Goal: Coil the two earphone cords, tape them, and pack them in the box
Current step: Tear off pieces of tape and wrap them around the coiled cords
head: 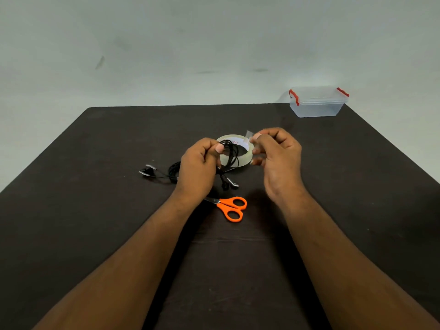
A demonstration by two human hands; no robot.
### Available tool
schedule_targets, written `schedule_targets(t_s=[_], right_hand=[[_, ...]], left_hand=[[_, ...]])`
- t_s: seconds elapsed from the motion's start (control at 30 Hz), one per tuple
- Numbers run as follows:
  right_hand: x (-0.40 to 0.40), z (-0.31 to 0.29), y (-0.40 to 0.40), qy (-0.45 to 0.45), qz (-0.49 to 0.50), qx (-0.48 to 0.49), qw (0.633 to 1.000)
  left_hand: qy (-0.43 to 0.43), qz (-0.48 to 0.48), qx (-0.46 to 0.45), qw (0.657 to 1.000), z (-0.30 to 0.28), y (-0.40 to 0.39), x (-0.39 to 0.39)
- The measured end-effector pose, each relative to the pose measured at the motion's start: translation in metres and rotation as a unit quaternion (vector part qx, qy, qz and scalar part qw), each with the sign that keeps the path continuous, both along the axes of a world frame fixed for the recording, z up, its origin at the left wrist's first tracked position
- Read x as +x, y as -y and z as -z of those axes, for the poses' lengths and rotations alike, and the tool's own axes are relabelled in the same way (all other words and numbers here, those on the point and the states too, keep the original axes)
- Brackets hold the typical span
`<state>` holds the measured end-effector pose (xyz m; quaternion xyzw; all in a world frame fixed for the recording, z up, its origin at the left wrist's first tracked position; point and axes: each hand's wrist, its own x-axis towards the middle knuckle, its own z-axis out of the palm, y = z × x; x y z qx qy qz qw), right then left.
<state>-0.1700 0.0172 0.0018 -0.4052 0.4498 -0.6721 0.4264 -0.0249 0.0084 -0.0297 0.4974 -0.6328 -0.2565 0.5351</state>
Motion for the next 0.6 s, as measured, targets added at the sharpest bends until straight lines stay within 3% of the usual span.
schedule_targets(t_s=[0.1,0.27,0.4,0.6], right_hand=[[0.023,0.002,-0.016,0.077,-0.052,0.063,0.994],[0.044,0.011,-0.023,0.156,-0.109,0.17,0.967],[0.043,0.012,-0.021,0.181,-0.099,0.192,0.959],[0.044,0.011,-0.021,0.204,-0.085,0.2,0.954]], left_hand=[[-0.008,-0.092,-0.001,0.996,0.002,0.003,0.005],[0.015,-0.135,-0.031,0.99,0.005,0.005,0.009],[0.043,-0.151,-0.054,0.986,0.005,0.004,0.005],[0.013,-0.161,-0.068,0.985,0.003,0.0,-0.009]])
